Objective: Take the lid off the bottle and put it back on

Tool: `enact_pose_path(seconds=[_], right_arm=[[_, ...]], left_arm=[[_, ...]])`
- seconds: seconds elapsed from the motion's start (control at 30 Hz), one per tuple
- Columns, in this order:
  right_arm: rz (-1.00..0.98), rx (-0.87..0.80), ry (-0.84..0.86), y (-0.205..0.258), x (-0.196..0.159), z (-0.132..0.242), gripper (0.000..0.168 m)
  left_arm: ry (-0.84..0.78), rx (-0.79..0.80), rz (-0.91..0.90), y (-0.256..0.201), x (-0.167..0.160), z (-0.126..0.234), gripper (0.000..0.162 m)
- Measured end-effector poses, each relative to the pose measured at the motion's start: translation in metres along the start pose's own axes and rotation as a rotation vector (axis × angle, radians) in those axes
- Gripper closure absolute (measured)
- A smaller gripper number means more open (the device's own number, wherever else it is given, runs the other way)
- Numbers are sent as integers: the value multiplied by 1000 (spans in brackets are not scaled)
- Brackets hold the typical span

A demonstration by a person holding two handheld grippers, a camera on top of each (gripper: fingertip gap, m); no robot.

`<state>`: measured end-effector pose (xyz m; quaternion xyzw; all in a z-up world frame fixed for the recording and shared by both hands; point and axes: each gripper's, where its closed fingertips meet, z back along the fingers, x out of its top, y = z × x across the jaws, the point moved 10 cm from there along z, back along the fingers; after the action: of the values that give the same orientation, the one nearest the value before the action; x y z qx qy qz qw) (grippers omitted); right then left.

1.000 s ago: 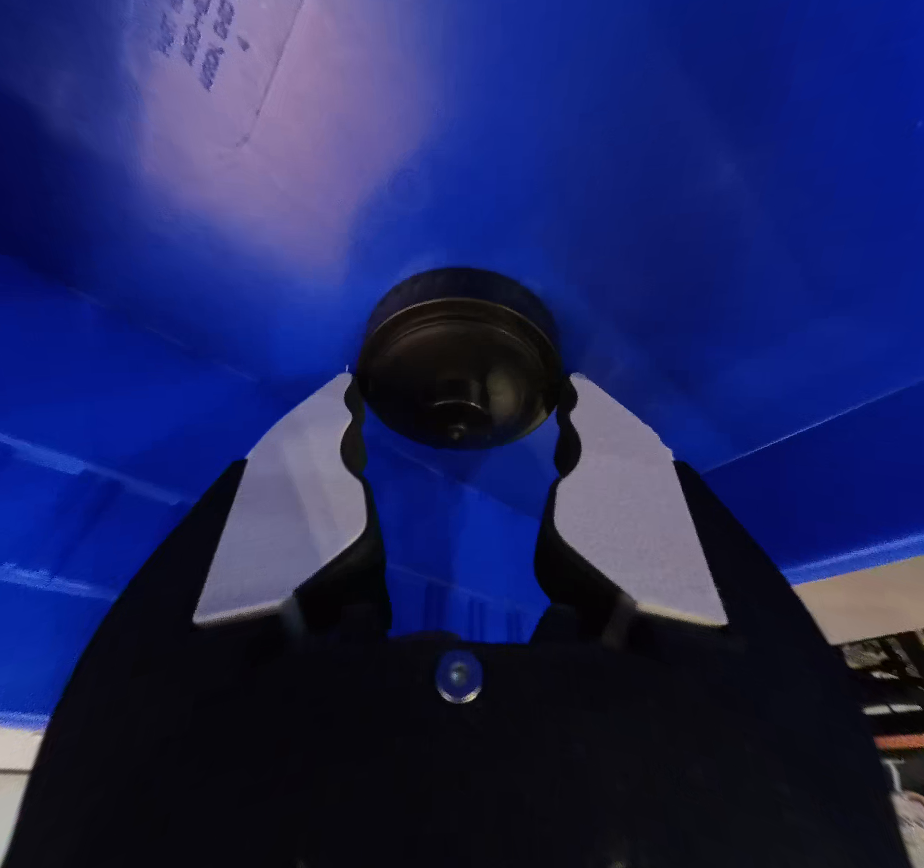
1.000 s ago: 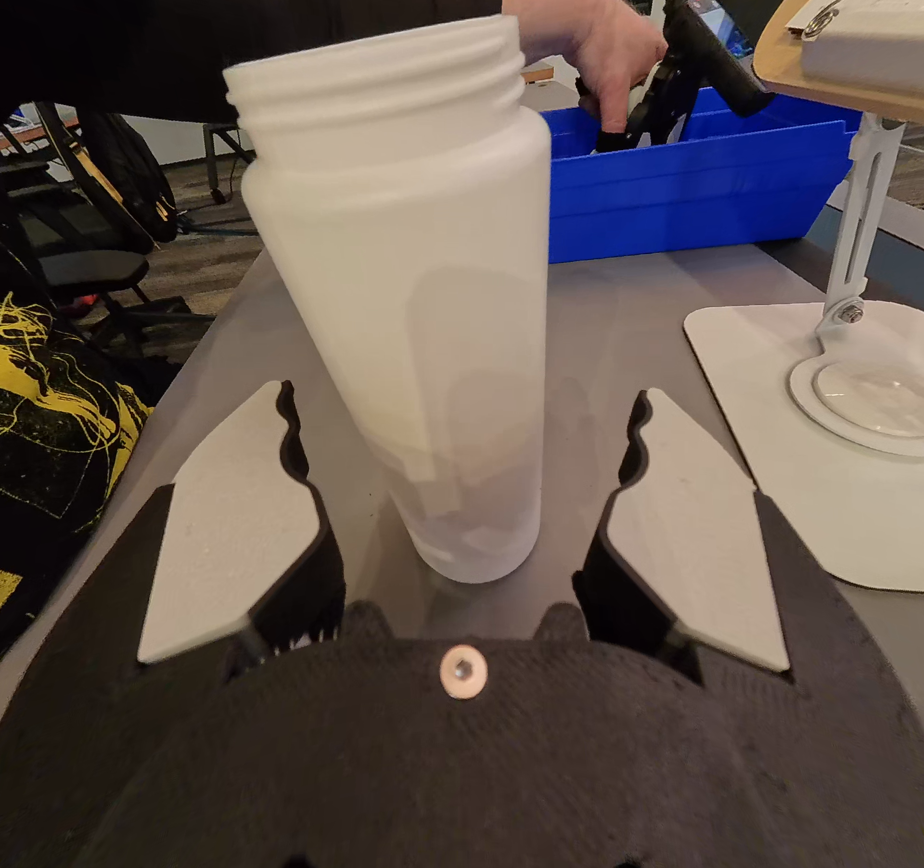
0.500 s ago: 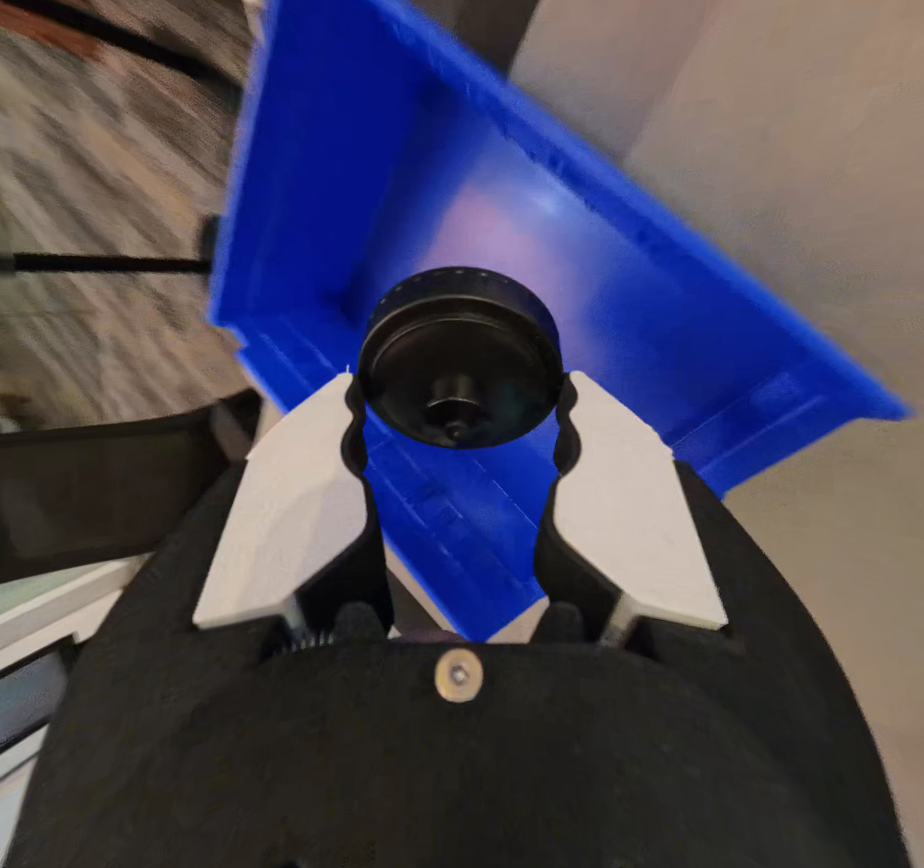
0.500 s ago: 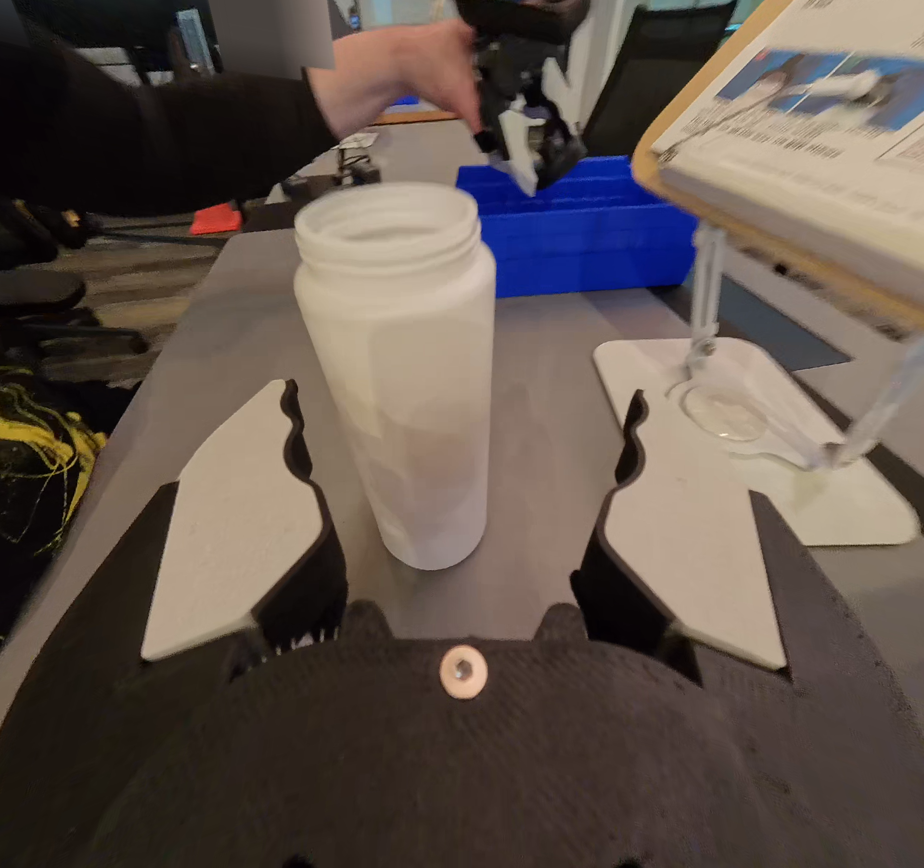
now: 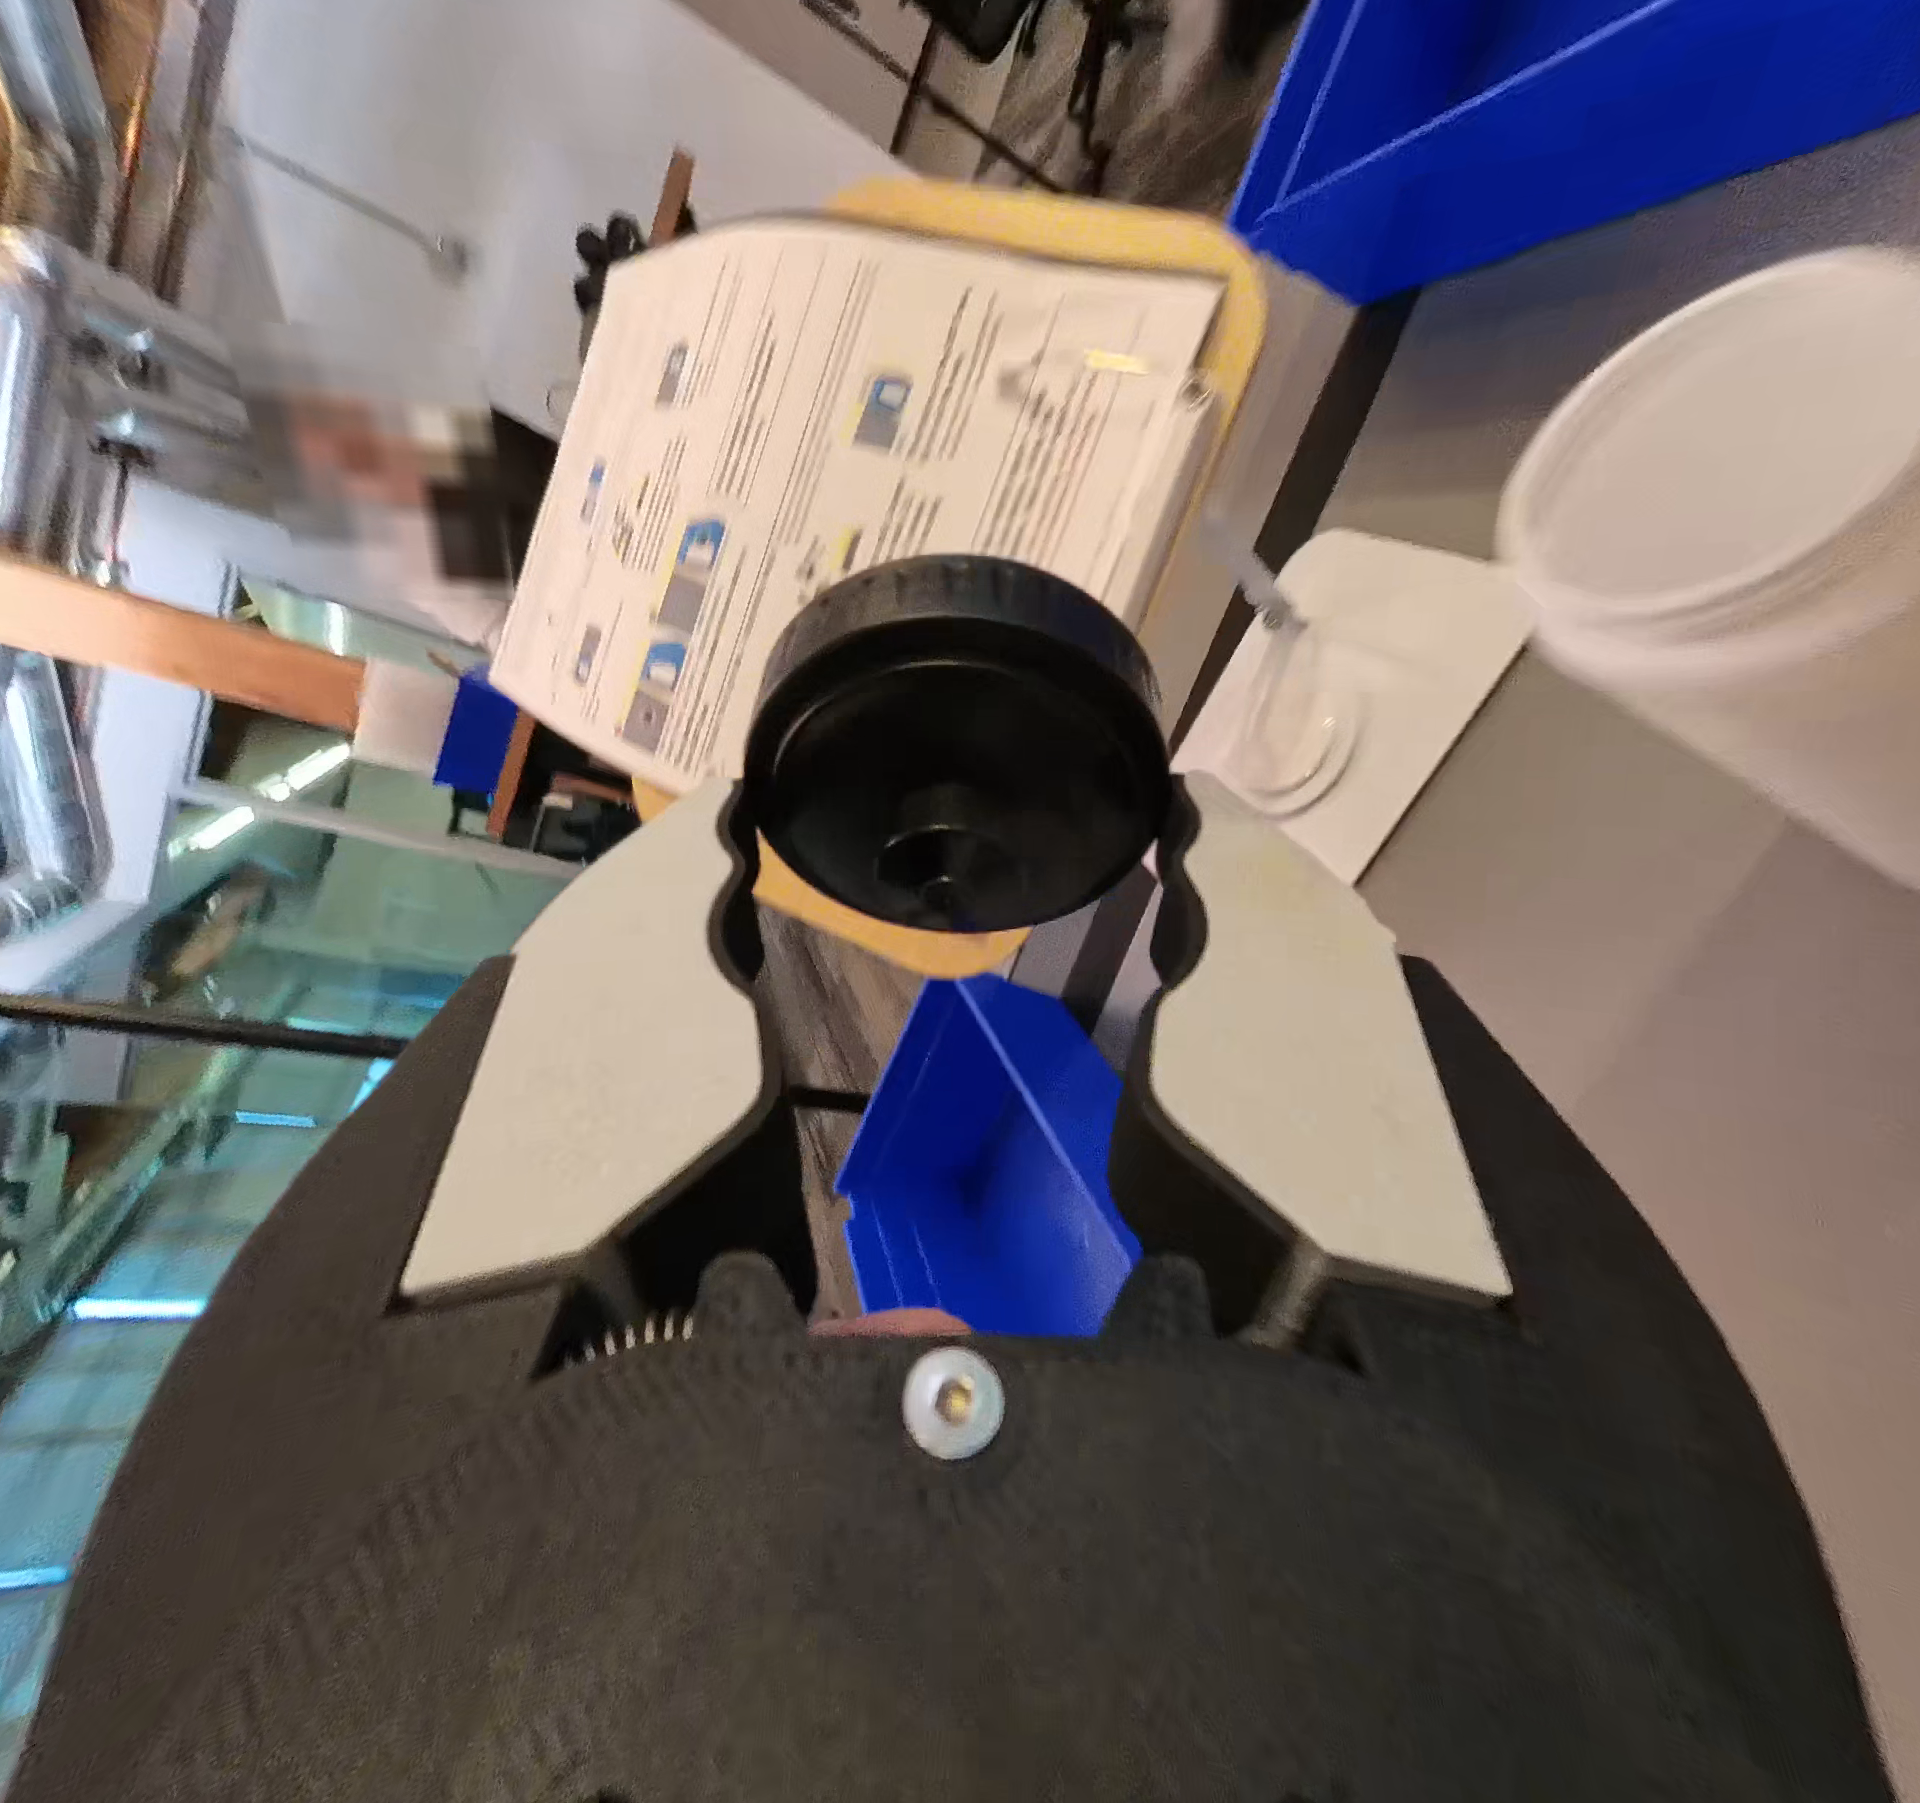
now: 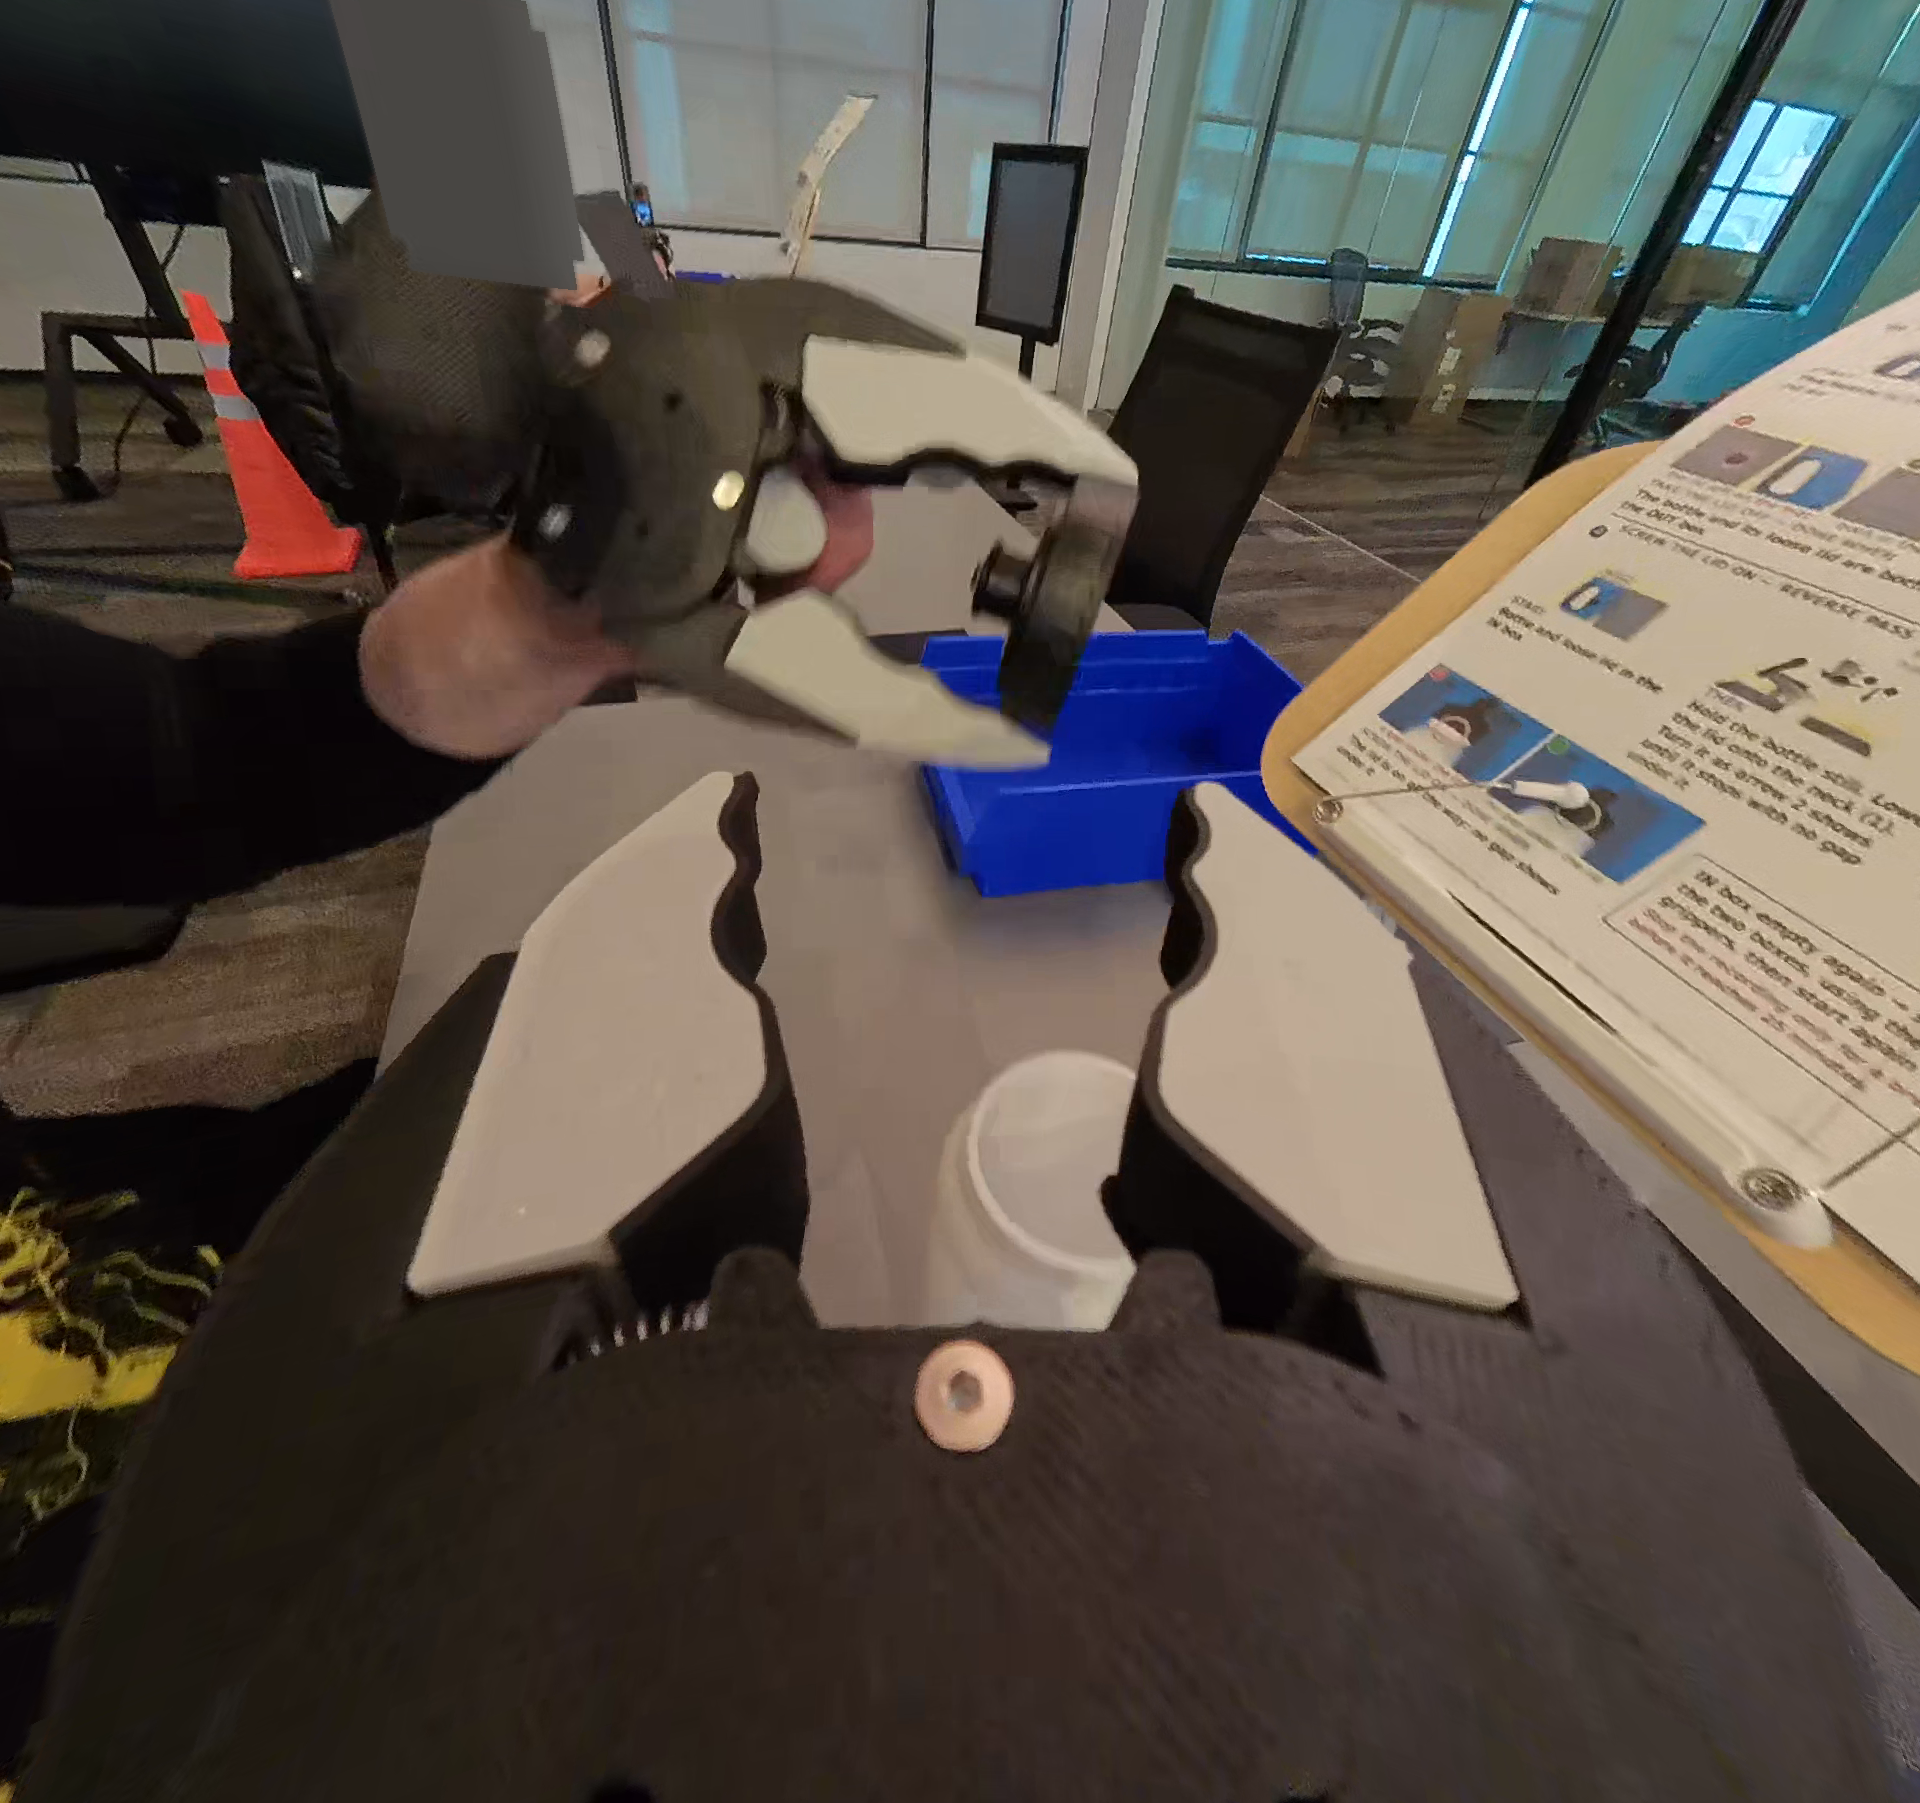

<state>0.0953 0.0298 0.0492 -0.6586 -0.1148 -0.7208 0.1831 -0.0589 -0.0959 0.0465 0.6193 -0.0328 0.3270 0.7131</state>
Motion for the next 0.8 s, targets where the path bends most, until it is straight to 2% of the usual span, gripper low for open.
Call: enact_pose_path(seconds=[0.13, 0.17, 0.27, 0.4, 0.47, 0.57, 0.67, 0.8], right_arm=[[-42, -25, 37, -4, 3, -15, 91], [-50, -17, 35, -4, 1, -16, 97], [-81, 53, 33, -4, -5, -15, 138], [-99, 96, 13, -6, -7, -5, 139], [-152, 191, -22, -10, -8, 2, 139], [-281, 428, -141, -20, -7, 16, 139], [-391, 698, -212, -28, -13, 24, 139], [-483, 904, -279, -30, -25, 24, 139]], left_arm=[[-75, -2, -73, -28, 37, 6, 88], [-100, 1, -82, -34, 43, 7, 88], [-129, 15, -97, -43, 55, 8, 88], [-179, 22, -116, -47, 61, 9, 88], [-246, -21, -132, -45, 64, 15, 86], [-410, -66, -70, -37, 69, 30, 71], [-553, -129, -4, -35, 73, 35, 69], [-667, -211, -11, -46, 79, 29, 72]])
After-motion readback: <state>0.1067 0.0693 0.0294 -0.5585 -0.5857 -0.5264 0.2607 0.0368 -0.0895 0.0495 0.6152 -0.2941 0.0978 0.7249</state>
